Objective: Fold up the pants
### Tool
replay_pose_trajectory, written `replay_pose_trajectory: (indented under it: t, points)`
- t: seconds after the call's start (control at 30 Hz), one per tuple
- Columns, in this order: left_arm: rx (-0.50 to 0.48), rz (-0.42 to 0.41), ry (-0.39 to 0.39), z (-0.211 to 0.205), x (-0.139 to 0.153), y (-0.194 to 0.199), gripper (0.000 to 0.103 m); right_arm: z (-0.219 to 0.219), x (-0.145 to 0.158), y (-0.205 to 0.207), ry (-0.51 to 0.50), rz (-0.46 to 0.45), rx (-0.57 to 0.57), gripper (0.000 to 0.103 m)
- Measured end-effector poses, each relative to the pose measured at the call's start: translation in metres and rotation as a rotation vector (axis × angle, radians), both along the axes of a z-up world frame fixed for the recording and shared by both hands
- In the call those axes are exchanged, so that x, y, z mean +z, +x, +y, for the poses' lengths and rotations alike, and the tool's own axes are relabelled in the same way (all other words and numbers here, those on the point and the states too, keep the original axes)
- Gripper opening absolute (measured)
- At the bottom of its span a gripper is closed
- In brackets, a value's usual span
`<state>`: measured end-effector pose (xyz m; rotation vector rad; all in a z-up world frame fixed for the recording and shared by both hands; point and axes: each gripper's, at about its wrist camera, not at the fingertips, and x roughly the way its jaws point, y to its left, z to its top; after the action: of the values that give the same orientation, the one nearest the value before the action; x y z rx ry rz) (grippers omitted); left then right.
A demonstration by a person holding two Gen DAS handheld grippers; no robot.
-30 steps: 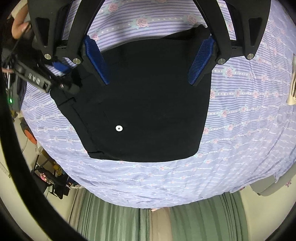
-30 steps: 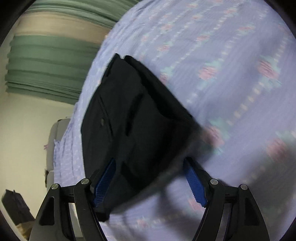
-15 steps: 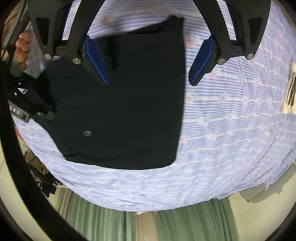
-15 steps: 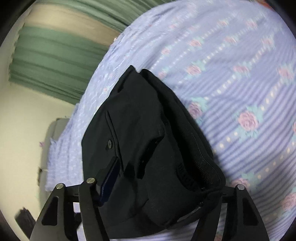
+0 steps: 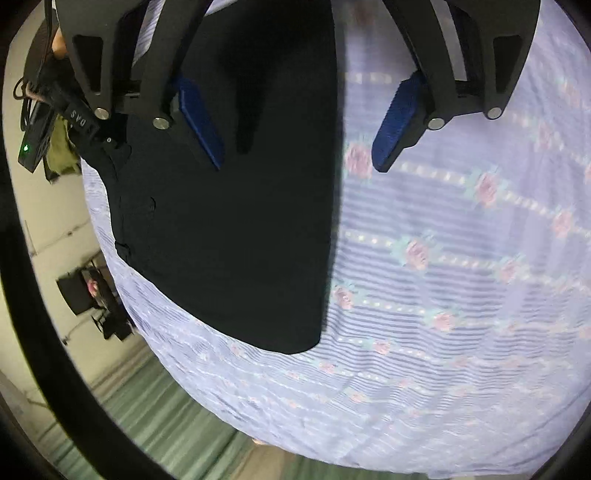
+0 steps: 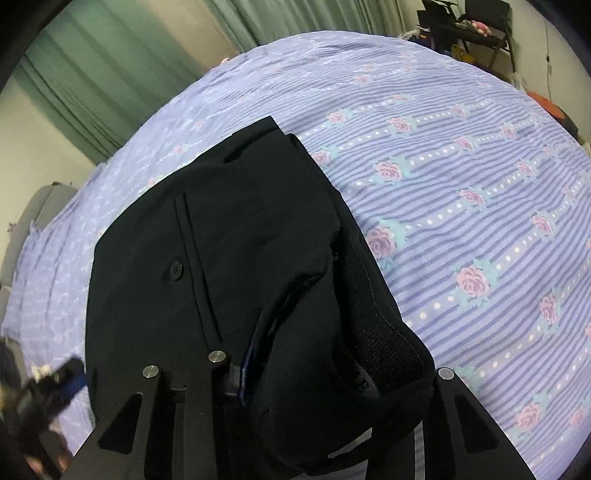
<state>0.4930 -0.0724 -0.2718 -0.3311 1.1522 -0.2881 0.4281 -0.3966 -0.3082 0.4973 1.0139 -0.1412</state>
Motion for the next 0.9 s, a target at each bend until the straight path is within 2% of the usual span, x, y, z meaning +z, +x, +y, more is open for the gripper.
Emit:
replay_pose_trajectory:
  t: [0.07, 0.17, 0.27, 0.3, 0.33, 0.37, 0.43, 0.5, 0.6, 0.7, 0.9]
  points:
    - [-0.035, 0.005, -0.01, -0.004, -0.006, 0.009, 0.076, 0.004, 0.001, -0.001, -0.037, -0.003, 0.02, 0.036]
    - [-0.063, 0.019, -0.038, -0.007, -0.018, 0.024, 0.074, 0.004, 0.0, 0.001, -0.041, 0.003, 0.019, 0.036]
    - [-0.062, 0.029, -0.108, -0.008, -0.026, 0.036, 0.072, 0.008, -0.002, 0.006, -0.065, 0.005, 0.026, 0.037]
    - [-0.047, 0.04, -0.161, -0.007, -0.029, 0.042, 0.07, 0.008, -0.003, 0.006, -0.074, 0.004, 0.03, 0.037]
    - [-0.028, 0.053, -0.189, -0.007, -0.03, 0.045, 0.057, 0.008, -0.004, 0.006, -0.078, 0.007, 0.03, 0.037]
    - [-0.002, 0.077, -0.206, -0.008, -0.031, 0.047, 0.051, 0.009, -0.004, 0.008, -0.079, 0.01, 0.029, 0.037]
    - [0.016, 0.093, -0.242, -0.01, -0.028, 0.045, 0.028, 0.01, 0.001, 0.008, -0.082, 0.015, 0.028, 0.036]
    - [0.017, 0.087, -0.233, -0.012, -0.016, 0.039, 0.015, 0.012, 0.011, 0.006, -0.084, 0.008, 0.042, 0.032]
    - [-0.001, 0.067, -0.178, -0.019, 0.006, 0.034, 0.015, 0.018, 0.031, 0.0, -0.112, -0.022, 0.085, 0.028]
    - [-0.052, -0.005, -0.076, -0.035, 0.043, 0.014, 0.014, 0.027, 0.058, -0.009, -0.145, -0.06, 0.141, 0.026]
    - [-0.074, -0.079, -0.046, -0.036, 0.114, -0.037, 0.012, 0.039, 0.126, -0.058, -0.194, -0.152, 0.225, 0.025]
